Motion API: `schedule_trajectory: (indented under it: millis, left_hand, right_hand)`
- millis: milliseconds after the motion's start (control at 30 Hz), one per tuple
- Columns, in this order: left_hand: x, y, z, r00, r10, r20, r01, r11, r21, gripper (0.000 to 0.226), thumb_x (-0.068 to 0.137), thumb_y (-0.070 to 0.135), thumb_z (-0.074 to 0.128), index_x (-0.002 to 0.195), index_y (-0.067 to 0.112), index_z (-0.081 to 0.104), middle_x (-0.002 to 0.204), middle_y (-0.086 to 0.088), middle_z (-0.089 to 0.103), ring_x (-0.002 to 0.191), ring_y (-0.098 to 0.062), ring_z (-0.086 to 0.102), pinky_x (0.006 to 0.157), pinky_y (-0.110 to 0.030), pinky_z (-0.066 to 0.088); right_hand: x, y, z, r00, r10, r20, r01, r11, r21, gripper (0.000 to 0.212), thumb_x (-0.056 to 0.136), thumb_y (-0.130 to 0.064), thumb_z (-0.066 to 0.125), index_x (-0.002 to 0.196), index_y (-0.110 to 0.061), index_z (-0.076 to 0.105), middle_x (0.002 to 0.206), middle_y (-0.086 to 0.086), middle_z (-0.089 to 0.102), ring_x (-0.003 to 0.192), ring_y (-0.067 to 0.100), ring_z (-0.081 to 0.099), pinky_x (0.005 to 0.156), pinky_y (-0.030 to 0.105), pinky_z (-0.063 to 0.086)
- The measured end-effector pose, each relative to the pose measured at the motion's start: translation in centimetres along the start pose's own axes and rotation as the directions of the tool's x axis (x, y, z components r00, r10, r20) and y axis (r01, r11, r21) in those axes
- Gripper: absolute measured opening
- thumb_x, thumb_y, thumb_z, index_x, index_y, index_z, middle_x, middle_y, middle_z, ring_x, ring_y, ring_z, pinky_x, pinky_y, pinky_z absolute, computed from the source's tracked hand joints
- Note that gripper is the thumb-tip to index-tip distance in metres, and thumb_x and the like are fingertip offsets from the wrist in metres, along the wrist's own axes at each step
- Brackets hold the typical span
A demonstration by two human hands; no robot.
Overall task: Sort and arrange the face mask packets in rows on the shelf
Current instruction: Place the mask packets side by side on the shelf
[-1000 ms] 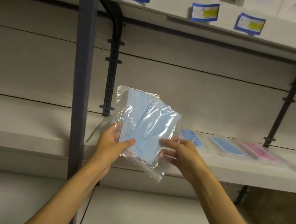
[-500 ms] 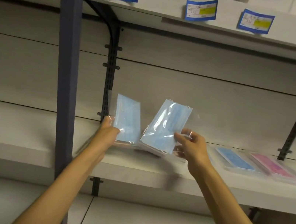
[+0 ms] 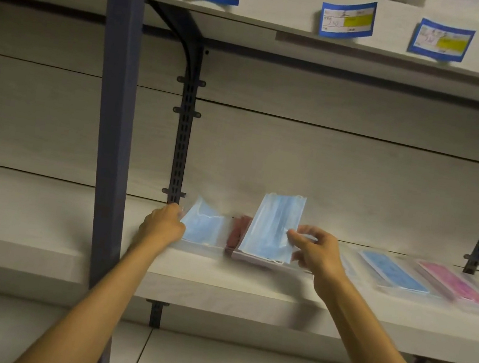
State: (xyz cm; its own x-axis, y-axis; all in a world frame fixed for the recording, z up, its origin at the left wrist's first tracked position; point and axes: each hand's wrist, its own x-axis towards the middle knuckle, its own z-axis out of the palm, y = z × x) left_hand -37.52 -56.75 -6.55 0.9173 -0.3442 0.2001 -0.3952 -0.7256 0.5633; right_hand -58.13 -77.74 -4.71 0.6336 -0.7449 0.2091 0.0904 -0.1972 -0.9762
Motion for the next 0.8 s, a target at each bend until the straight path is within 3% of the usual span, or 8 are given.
schedule_trajectory:
  millis: [133,267,400,500,567,633,800]
  left_hand:
    - [-0.1,-0.5,0.4,0.999,0.024,-0.024,-0.021,0.993,0.117,0.040,0.090,0.025,0.056,0.129,0.020,0.051,0.119,-0.008,0.061,0.106,-0.031,0.057,0.087,-0.040,0.047]
    - [-0.7,-0.3,0.6,0.989,0.059,-0.136,-0.040,0.990,0.138,0.039,0.099,0.034,0.047,0.133,0.015,0.048,0.127,-0.014,0.055,0.118,-0.035,0.049,0.095,-0.047,0.041]
    - [-1.7,0.2,0.3,0.937,0.227,-0.265,-0.238,0.971,-0.010,0.036,0.101,0.027,0.045,0.134,0.017,0.053,0.134,-0.011,0.051,0.118,-0.031,0.052,0.097,-0.048,0.046]
    - [-2.7,0.5,-0.2,0.906,0.305,-0.293,-0.320,0.948,-0.003,0.033,0.100,0.027,0.047,0.131,0.018,0.056,0.134,-0.006,0.051,0.117,-0.026,0.054,0.098,-0.042,0.044]
    - [-3.0,0.6,-0.4,0.907,0.328,-0.264,-0.338,0.941,0.006,0.033,0.100,0.029,0.048,0.131,0.019,0.056,0.134,-0.005,0.050,0.119,-0.024,0.052,0.100,-0.041,0.043]
    - [-3.2,0.6,-0.5,0.906,0.358,-0.228,-0.366,0.931,0.007,0.033,0.101,0.031,0.049,0.131,0.020,0.055,0.136,-0.004,0.049,0.121,-0.024,0.051,0.101,-0.040,0.043]
    - [-3.1,0.2,-0.3,0.902,0.386,-0.192,-0.388,0.921,0.028,0.034,0.100,0.032,0.049,0.132,0.021,0.054,0.134,-0.003,0.049,0.119,-0.021,0.051,0.098,-0.039,0.045]
  right_hand:
    - [0.7,0.1,1.4,1.000,0.002,0.030,-0.002,1.000,-0.009,0.011,0.088,-0.013,0.074,0.091,-0.005,0.066,0.066,0.008,0.066,0.041,0.015,0.054,0.046,0.025,0.039]
    - [1.9,-0.3,4.2,0.999,0.000,0.054,0.003,0.999,-0.049,0.010,0.089,-0.009,0.072,0.086,-0.004,0.064,0.057,0.012,0.059,0.037,0.013,0.051,0.042,0.022,0.045]
    - [3.7,-0.4,7.9,0.990,-0.036,0.138,0.061,0.982,-0.179,0.016,0.088,-0.010,0.073,0.074,-0.006,0.065,0.051,0.004,0.058,0.046,0.018,0.054,0.052,0.031,0.049]
    - [5.2,0.2,10.9,0.988,-0.050,0.148,0.097,0.938,-0.333,0.014,0.085,-0.017,0.077,0.084,-0.006,0.069,0.063,0.006,0.067,0.056,0.018,0.064,0.063,0.037,0.059]
    - [5.9,0.6,12.6,0.989,-0.074,0.128,0.126,0.873,-0.471,0.024,0.082,-0.024,0.078,0.096,-0.008,0.067,0.084,0.011,0.072,0.079,0.026,0.070,0.080,0.043,0.058]
    - [5.9,0.5,13.7,0.987,-0.108,0.119,0.159,0.756,-0.636,0.035,0.082,-0.029,0.076,0.107,-0.008,0.063,0.106,0.014,0.070,0.101,0.032,0.065,0.090,0.041,0.053]
    - [5.5,0.1,15.2,0.977,-0.145,0.159,0.208,0.460,-0.863,0.039,0.083,-0.036,0.075,0.109,-0.010,0.062,0.108,0.011,0.067,0.101,0.031,0.065,0.085,0.037,0.055]
